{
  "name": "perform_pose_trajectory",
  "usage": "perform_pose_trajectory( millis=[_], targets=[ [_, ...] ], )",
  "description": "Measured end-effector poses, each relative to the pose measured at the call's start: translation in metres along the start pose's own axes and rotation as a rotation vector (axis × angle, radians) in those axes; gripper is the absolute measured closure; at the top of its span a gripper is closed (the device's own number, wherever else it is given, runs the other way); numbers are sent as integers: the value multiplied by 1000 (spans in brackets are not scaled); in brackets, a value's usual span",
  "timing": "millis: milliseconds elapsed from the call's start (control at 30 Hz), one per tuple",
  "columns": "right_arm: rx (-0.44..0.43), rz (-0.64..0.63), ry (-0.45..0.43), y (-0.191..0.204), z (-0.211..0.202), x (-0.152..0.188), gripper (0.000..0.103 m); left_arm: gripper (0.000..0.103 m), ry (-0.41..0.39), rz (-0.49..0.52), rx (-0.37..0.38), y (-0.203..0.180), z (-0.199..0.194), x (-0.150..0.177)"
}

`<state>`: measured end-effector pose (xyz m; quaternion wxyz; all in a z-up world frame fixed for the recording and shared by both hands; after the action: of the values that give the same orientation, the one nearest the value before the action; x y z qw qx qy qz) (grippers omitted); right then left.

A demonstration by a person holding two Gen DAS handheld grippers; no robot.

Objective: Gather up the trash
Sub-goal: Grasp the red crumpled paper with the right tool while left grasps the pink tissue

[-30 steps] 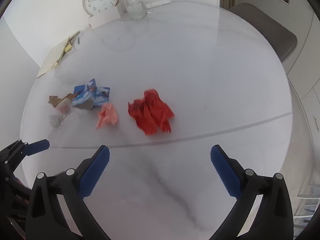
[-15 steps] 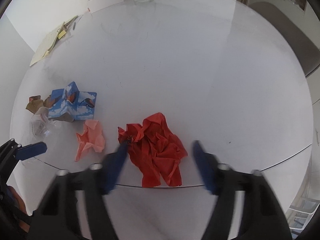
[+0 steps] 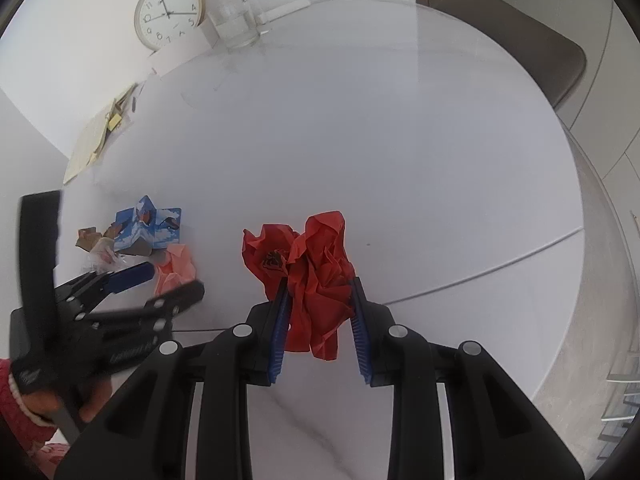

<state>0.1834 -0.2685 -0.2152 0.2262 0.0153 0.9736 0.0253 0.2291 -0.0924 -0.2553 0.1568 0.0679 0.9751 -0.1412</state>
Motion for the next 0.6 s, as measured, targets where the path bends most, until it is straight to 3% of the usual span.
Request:
perform_pose_trajectory(
  millis=[100, 233, 367, 433, 600],
  targets=[
    [-1, 18, -8, -5, -7, 3, 74, 41, 8, -18, -32, -1, 7, -1],
    [-3, 30, -19, -9, -15, 7, 74, 65, -3, 16, -77, -8, 7, 0],
    [2, 31, -30, -9, -23, 12, 74, 72, -10, 1, -83, -7, 2, -1],
    [4, 34, -37, -9, -28, 14, 74, 72, -4, 9, -81, -8, 0, -10],
    [18, 44, -58, -14, -51, 32, 74, 72, -13, 62, -56, -31, -26, 5]
  ],
)
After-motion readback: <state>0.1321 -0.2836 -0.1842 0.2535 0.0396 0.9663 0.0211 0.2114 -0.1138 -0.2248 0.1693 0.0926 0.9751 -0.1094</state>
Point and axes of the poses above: each gripper's, at about its wrist camera, not at the fingertips, and z roughly the way its jaws point, y to its left, x to its underside, the point moved 1 cm from there along z, roughly the way its jaws point, and after that the axes turned 10 degrees about x, right-handed, at the moved point
